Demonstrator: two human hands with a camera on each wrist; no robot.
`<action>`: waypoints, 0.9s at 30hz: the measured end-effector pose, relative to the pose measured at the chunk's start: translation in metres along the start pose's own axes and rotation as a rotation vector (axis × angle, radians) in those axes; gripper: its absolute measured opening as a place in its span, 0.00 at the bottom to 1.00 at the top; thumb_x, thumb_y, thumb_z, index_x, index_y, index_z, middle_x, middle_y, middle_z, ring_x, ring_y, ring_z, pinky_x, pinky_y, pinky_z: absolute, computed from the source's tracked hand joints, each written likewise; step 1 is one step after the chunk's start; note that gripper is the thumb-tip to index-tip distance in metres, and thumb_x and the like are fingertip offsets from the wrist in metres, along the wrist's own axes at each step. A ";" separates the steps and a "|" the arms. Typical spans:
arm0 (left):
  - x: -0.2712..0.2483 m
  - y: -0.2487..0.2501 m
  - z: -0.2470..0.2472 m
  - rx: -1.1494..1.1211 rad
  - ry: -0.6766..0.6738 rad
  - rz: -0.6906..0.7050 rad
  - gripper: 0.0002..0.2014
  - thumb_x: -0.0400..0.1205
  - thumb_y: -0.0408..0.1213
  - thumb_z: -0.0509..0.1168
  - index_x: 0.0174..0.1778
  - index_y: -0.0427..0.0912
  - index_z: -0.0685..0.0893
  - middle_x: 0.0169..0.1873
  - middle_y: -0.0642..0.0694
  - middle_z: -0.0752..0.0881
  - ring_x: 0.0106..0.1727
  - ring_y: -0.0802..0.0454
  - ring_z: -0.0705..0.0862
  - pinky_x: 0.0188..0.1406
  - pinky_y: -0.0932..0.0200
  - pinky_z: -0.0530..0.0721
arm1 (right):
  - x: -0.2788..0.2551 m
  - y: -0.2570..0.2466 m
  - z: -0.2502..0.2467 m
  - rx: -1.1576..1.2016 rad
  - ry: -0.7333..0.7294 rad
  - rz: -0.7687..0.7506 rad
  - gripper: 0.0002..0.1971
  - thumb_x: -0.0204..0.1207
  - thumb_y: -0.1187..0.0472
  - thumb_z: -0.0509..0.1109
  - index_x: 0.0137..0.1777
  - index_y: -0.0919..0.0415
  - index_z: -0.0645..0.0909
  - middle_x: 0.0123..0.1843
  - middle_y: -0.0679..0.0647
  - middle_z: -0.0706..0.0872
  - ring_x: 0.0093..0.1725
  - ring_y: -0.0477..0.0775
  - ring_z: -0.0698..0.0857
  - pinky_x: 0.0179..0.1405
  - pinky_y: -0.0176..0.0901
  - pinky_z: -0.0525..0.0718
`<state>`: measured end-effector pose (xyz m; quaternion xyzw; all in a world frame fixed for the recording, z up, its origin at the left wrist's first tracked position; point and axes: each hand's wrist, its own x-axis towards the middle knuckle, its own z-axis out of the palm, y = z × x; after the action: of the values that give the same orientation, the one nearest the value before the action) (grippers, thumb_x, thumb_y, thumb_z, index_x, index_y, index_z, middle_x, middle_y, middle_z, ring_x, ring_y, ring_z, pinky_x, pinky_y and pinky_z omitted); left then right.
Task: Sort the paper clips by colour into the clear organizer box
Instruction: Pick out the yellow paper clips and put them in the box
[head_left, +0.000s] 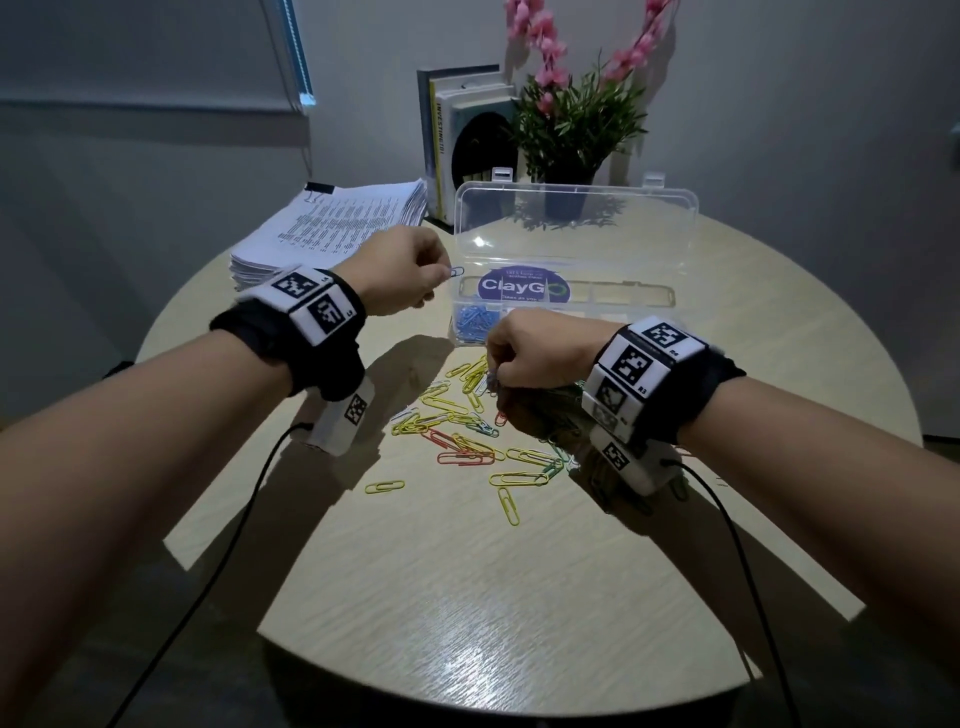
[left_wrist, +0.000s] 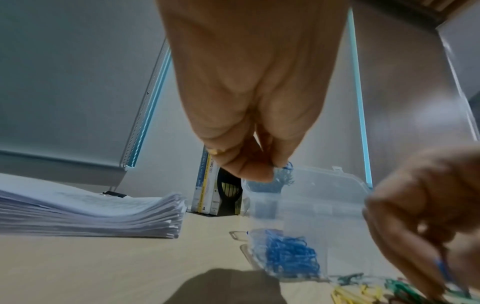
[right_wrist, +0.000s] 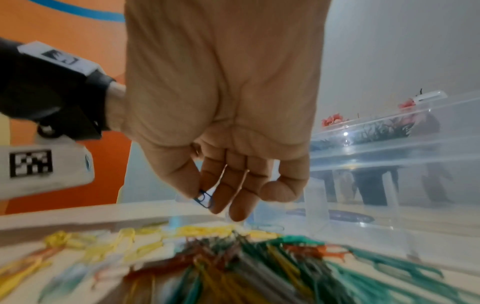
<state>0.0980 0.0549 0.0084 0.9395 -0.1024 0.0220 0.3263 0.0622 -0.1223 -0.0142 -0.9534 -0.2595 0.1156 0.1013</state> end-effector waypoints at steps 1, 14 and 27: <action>0.003 0.001 0.003 0.026 0.025 0.003 0.04 0.84 0.37 0.63 0.47 0.41 0.82 0.37 0.47 0.84 0.37 0.52 0.83 0.38 0.60 0.84 | -0.001 0.000 -0.002 0.016 0.011 0.004 0.06 0.78 0.62 0.64 0.49 0.60 0.82 0.47 0.55 0.84 0.45 0.53 0.81 0.34 0.36 0.77; 0.007 0.001 0.011 0.202 -0.066 0.009 0.12 0.83 0.41 0.65 0.57 0.42 0.88 0.52 0.47 0.88 0.49 0.52 0.82 0.47 0.59 0.76 | 0.037 0.007 -0.041 0.124 0.346 0.111 0.12 0.76 0.71 0.70 0.58 0.67 0.85 0.55 0.61 0.88 0.54 0.57 0.86 0.50 0.41 0.83; -0.040 -0.001 -0.013 0.149 -0.339 -0.124 0.19 0.83 0.45 0.64 0.71 0.49 0.77 0.67 0.47 0.81 0.64 0.49 0.81 0.66 0.52 0.78 | 0.014 -0.018 -0.005 -0.097 0.086 0.011 0.14 0.78 0.68 0.67 0.61 0.58 0.86 0.60 0.54 0.88 0.59 0.53 0.84 0.53 0.37 0.76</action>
<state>0.0591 0.0705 0.0135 0.9558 -0.0957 -0.1493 0.2344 0.0669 -0.1000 -0.0076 -0.9628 -0.2549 0.0623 0.0652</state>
